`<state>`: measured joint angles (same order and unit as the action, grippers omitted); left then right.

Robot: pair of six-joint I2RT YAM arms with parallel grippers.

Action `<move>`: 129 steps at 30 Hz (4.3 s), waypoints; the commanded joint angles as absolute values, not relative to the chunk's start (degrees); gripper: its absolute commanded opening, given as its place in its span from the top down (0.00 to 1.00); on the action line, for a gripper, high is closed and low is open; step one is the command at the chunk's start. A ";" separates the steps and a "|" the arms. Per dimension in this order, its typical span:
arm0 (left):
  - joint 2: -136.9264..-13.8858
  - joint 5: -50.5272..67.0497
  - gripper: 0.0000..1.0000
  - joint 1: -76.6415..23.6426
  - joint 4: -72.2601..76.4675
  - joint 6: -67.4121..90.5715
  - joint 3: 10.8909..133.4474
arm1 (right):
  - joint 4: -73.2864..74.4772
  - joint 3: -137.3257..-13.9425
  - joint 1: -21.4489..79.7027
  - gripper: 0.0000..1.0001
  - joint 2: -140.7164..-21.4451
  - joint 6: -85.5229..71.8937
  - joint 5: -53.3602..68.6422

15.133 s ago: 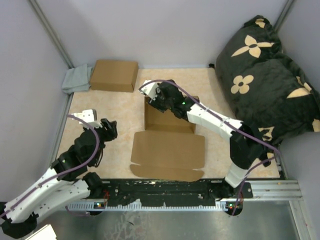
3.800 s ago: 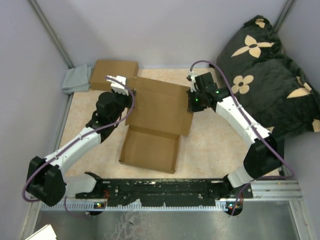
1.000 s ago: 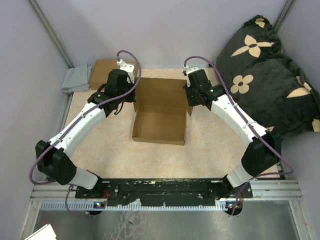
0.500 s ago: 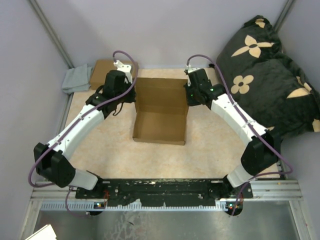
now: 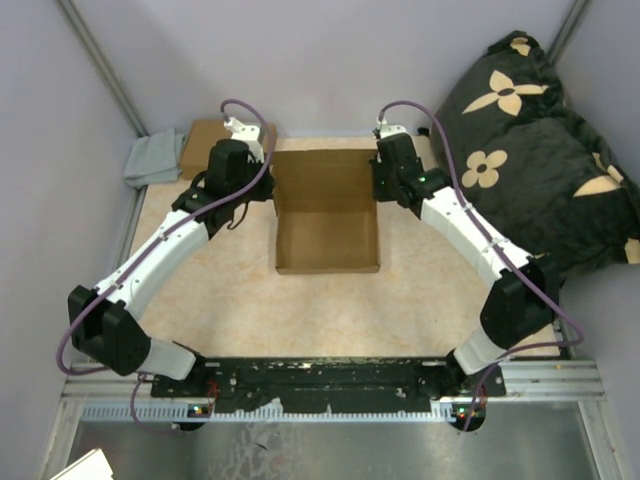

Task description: Fold the paper box

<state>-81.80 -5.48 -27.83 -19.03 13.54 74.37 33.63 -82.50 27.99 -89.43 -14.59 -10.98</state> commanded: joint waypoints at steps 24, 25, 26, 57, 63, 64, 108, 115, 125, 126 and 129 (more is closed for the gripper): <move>-78.13 0.87 1.00 -28.54 -12.58 24.24 63.75 | 23.08 -70.83 30.48 0.86 -84.47 -15.61 -10.94; -77.68 1.21 1.00 -28.63 -12.31 24.98 63.17 | 22.76 -70.16 30.57 0.86 -84.20 -15.90 -10.94; -77.35 1.36 1.00 -28.64 -11.96 25.51 62.78 | 22.69 -69.59 30.63 0.86 -84.00 -16.13 -10.91; -79.67 6.98 0.94 -28.55 -9.76 31.38 67.48 | 29.09 -75.98 30.94 0.84 -86.65 -15.44 -12.34; -76.86 4.72 0.92 -28.62 -13.59 28.52 63.67 | 30.88 -74.06 30.94 0.84 -84.61 -16.33 -11.43; -76.48 4.33 0.91 -28.57 -14.49 28.15 63.23 | 31.29 -73.45 30.94 0.83 -84.07 -16.49 -11.03; -60.38 -2.79 0.59 -33.88 -18.10 29.44 45.39 | 27.59 -44.46 30.99 0.43 -53.73 -28.67 -3.18; -71.32 -14.40 0.56 -33.84 -15.93 28.00 47.69 | 19.97 -48.85 30.05 0.37 -71.95 -27.87 -11.07; -77.34 -12.07 0.55 -33.75 -6.89 27.63 47.31 | 15.74 -50.89 27.55 0.38 -77.68 -26.13 -10.35; -78.06 -11.36 0.55 -33.75 -6.62 27.60 47.55 | 15.47 -51.01 27.32 0.38 -78.22 -25.90 -9.67; -80.69 -8.77 0.55 -33.77 -5.33 27.62 47.65 | 14.92 -51.19 27.25 0.40 -80.62 -25.10 -7.64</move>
